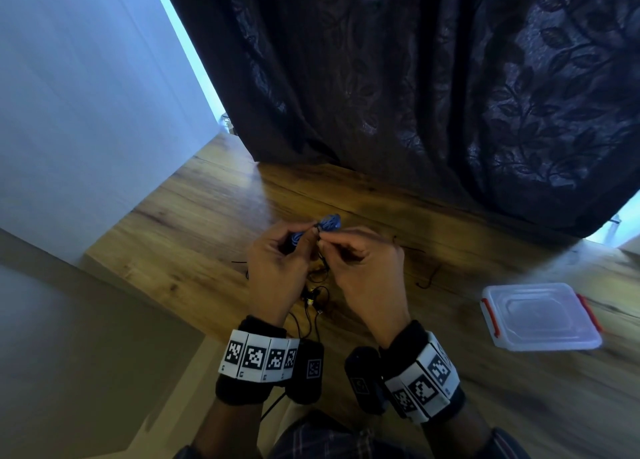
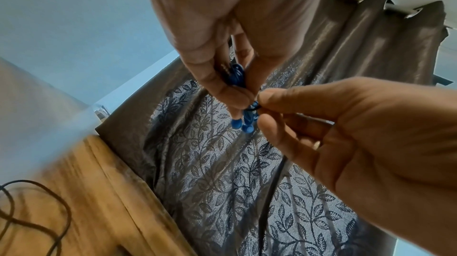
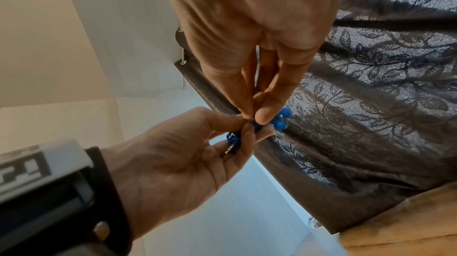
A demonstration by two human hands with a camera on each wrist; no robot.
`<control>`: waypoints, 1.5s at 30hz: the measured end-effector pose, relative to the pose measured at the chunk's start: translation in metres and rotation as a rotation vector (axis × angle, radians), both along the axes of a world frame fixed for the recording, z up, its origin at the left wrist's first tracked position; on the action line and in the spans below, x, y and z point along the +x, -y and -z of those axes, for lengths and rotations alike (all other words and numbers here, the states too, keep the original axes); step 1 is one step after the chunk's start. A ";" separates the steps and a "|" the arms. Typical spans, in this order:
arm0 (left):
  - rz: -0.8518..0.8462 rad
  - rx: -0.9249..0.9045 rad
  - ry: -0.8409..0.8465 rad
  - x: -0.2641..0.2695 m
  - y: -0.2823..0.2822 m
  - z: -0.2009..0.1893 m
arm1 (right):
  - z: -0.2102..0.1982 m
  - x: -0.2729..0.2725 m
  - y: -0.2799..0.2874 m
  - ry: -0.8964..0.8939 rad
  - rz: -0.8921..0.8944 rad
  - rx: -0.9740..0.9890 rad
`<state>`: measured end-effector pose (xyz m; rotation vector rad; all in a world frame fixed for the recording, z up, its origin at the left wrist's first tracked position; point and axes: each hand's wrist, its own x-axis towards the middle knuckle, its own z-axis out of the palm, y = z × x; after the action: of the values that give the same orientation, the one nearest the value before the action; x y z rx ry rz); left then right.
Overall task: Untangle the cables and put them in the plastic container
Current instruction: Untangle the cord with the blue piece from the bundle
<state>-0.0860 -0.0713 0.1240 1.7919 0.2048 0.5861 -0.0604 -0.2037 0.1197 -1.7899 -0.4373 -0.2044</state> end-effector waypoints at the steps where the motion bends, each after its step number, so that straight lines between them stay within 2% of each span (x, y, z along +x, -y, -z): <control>1: 0.001 0.006 0.001 0.000 0.000 -0.001 | 0.000 0.000 0.000 0.000 -0.002 -0.003; 12: -0.015 0.087 -0.031 -0.001 0.000 -0.001 | -0.007 -0.001 -0.001 0.022 0.025 -0.011; 15: 0.008 0.172 -0.029 -0.001 0.000 0.000 | -0.012 0.002 0.000 -0.044 0.046 -0.024; 18: 0.032 0.240 -0.022 -0.001 -0.001 0.002 | -0.017 0.009 0.003 -0.122 -0.022 -0.106; 21: 0.035 0.263 -0.039 -0.001 -0.001 0.002 | -0.020 0.015 0.005 -0.072 -0.088 -0.194; 26: 0.001 0.156 -0.126 0.001 -0.003 0.002 | -0.012 0.016 0.003 0.087 -0.054 -0.133; 28: 0.015 0.146 -0.160 0.001 -0.003 0.001 | -0.007 0.013 0.002 0.096 -0.072 -0.123; 35: 0.214 -0.001 -0.233 0.001 -0.011 0.002 | -0.001 0.015 0.002 -0.053 -0.084 -0.233; 38: 0.250 -0.091 -0.231 -0.002 -0.016 0.004 | -0.004 0.013 0.001 -0.100 -0.110 -0.233; 45: 0.206 0.077 -0.249 -0.003 -0.015 0.009 | -0.005 0.009 -0.007 -0.088 -0.088 -0.181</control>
<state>-0.0887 -0.0567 0.1154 1.9311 0.1660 0.2264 -0.0517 -0.1964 0.1244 -1.9435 -0.4825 -0.0252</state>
